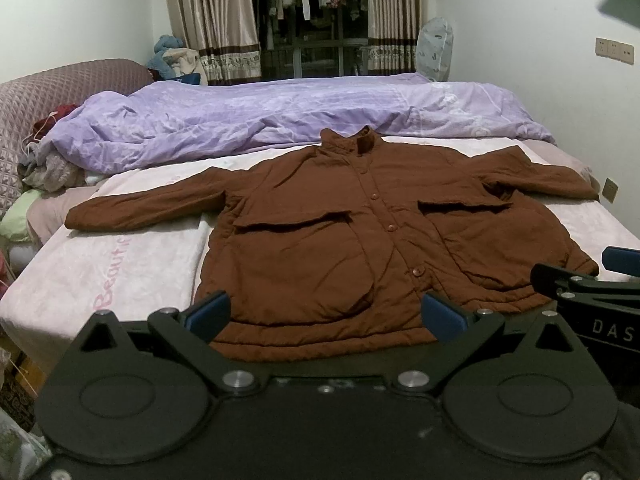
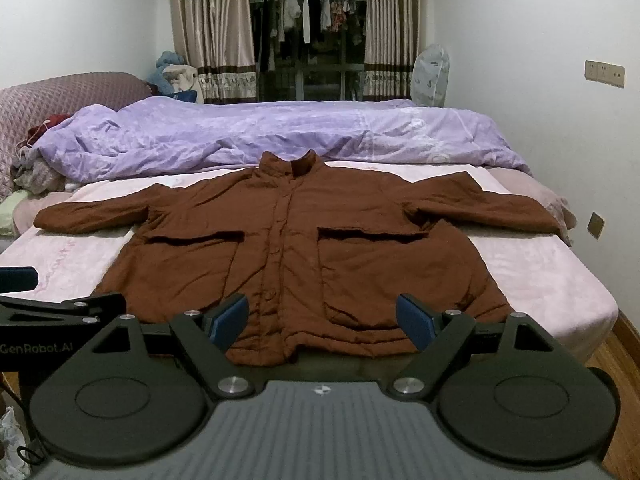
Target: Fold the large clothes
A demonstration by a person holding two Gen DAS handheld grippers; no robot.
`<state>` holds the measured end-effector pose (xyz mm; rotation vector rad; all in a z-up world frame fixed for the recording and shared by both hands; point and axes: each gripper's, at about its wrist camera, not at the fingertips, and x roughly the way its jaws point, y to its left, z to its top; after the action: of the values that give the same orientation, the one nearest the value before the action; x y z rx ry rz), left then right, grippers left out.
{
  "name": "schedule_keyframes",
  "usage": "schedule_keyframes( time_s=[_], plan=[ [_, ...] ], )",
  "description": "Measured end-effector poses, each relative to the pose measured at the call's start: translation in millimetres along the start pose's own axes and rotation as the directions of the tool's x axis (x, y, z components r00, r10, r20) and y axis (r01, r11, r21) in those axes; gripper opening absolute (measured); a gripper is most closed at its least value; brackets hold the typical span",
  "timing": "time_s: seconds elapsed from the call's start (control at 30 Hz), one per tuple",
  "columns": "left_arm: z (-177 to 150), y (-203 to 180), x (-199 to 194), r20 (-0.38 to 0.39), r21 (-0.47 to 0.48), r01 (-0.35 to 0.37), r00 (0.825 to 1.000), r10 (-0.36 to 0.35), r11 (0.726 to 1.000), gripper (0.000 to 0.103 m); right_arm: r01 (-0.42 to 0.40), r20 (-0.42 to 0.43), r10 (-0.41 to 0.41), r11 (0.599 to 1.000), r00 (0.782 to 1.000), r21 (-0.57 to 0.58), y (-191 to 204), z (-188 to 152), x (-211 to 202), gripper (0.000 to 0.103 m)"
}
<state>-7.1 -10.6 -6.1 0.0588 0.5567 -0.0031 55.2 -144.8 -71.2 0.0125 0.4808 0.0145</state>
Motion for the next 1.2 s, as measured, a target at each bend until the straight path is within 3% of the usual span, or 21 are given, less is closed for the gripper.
schedule_keyframes(
  time_s=[0.2, 0.33, 0.43, 0.5, 0.57, 0.67, 0.77, 0.8, 0.9, 1.07, 1.13, 1.17, 1.2],
  plan=[
    [-5, 5, 11, -0.025, -0.022, 0.022, 0.999, -0.023, 1.0, 0.103, -0.002, 0.012, 0.002, 1.0, 1.0, 0.025, 0, -5, 9, 0.098],
    [6, 21, 46, -0.049, -0.044, 0.012, 0.999, -0.014, 0.999, 0.103, -0.003, 0.008, 0.003, 1.0, 1.0, -0.006, -6, 5, 40, 0.098],
    [14, 61, 78, 0.01, -0.086, -0.029, 1.0, 0.03, 0.996, 0.103, 0.018, 0.004, -0.017, 0.999, 1.0, -0.034, -12, 13, 67, 0.098],
    [21, 97, 105, -0.012, -0.113, -0.062, 0.998, 0.061, 0.992, 0.103, 0.039, -0.026, -0.04, 0.999, 0.999, -0.027, -20, 21, 92, 0.098],
    [32, 142, 136, -0.041, -0.145, -0.144, 0.989, 0.14, 0.979, 0.103, 0.065, -0.055, -0.065, 0.998, 0.996, -0.004, -30, 28, 118, 0.098],
    [53, 219, 178, -0.041, -0.219, -0.275, 0.961, 0.273, 0.936, 0.103, 0.091, -0.087, -0.088, 0.995, 0.992, 0.036, -45, 36, 151, 0.098],
    [77, 310, 224, -0.138, -0.303, -0.305, 0.952, 0.275, 0.903, 0.103, 0.138, -0.119, -0.132, 0.989, 0.984, 0.048, -58, 45, 180, 0.098],
    [82, 337, 235, -0.137, -0.349, -0.318, 0.948, 0.287, 0.882, 0.103, 0.158, -0.123, -0.151, 0.986, 0.981, 0.047, -61, 48, 186, 0.098],
    [94, 415, 275, -0.169, -0.449, -0.401, 0.916, 0.364, 0.799, 0.103, 0.207, -0.145, -0.199, 0.977, 0.969, 0.042, -71, 55, 207, 0.098],
    [97, 509, 364, -0.366, -0.514, -0.543, 0.839, 0.403, 0.664, 0.103, 0.258, -0.191, -0.248, 0.966, 0.95, 0.03, -77, 63, 234, 0.098],
    [91, 530, 384, -0.408, -0.556, -0.549, 0.834, 0.371, 0.624, 0.1, 0.263, -0.196, -0.253, 0.965, 0.947, 0.026, -79, 66, 243, 0.097],
    [88, 537, 392, -0.407, -0.589, -0.529, 0.847, 0.341, 0.611, 0.1, 0.259, -0.19, -0.251, 0.966, 0.949, 0.02, -79, 67, 245, 0.095],
    [88, 536, 395, -0.396, -0.581, -0.535, 0.844, 0.361, 0.614, 0.1, 0.256, -0.19, -0.248, 0.967, 0.95, 0.016, -79, 68, 248, 0.094]
  ],
)
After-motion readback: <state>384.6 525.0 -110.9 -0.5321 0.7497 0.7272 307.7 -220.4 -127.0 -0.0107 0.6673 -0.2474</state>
